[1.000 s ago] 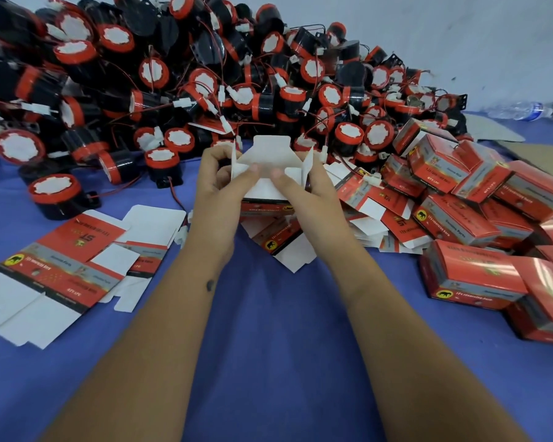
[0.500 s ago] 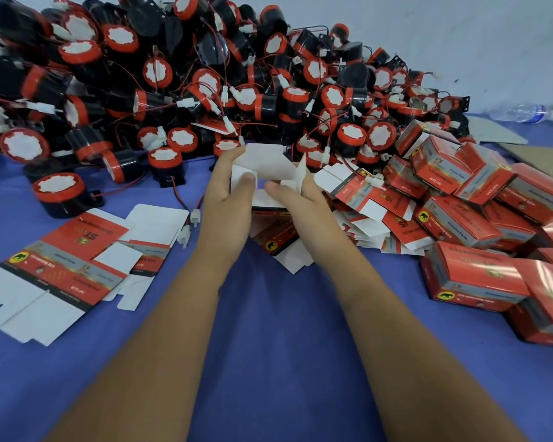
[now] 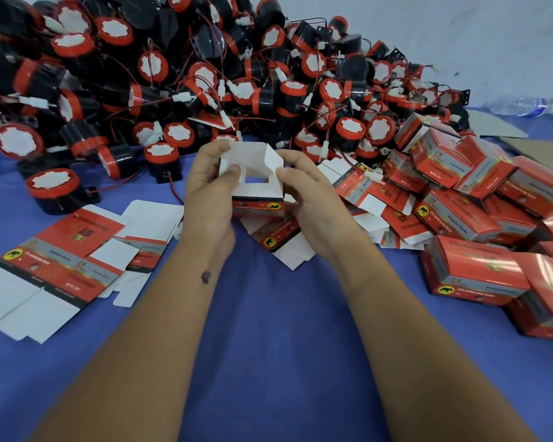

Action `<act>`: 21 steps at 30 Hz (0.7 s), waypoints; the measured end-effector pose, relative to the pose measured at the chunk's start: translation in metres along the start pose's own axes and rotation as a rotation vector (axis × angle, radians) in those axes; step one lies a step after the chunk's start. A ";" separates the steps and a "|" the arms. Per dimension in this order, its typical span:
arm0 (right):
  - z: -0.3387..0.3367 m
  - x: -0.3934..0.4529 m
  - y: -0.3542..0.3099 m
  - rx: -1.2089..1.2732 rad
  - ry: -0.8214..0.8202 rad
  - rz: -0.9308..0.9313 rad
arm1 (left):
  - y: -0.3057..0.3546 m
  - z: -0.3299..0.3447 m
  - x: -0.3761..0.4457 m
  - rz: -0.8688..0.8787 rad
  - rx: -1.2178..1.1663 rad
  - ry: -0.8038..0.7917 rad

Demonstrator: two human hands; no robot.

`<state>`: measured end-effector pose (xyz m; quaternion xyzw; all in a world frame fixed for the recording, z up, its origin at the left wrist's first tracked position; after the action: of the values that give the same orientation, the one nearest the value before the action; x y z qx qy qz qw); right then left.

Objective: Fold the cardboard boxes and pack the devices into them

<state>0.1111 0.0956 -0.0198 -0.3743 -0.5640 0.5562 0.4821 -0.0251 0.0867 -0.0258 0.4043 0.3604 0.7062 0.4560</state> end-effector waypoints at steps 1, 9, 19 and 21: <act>0.000 0.000 0.000 -0.009 -0.009 -0.012 | 0.000 0.000 0.000 -0.007 -0.003 -0.006; 0.001 -0.003 -0.004 -0.022 -0.068 -0.070 | -0.001 0.001 -0.001 -0.064 -0.020 -0.013; -0.001 -0.003 -0.003 0.008 -0.093 -0.049 | -0.001 0.001 0.001 -0.061 -0.033 -0.028; -0.001 -0.004 -0.003 -0.010 -0.098 -0.053 | -0.001 0.001 0.001 -0.065 -0.028 -0.030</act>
<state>0.1137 0.0919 -0.0169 -0.3340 -0.5993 0.5580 0.4667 -0.0243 0.0877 -0.0265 0.3965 0.3564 0.6900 0.4896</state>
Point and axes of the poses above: each hand's wrist, its own x-axis towards the middle knuckle, its own z-axis out of the palm, y = z × x, the point moved 4 cm from there along x, towards the middle knuckle, and after that the axes turned 2 degrees about -y, right-handed, at the moved point
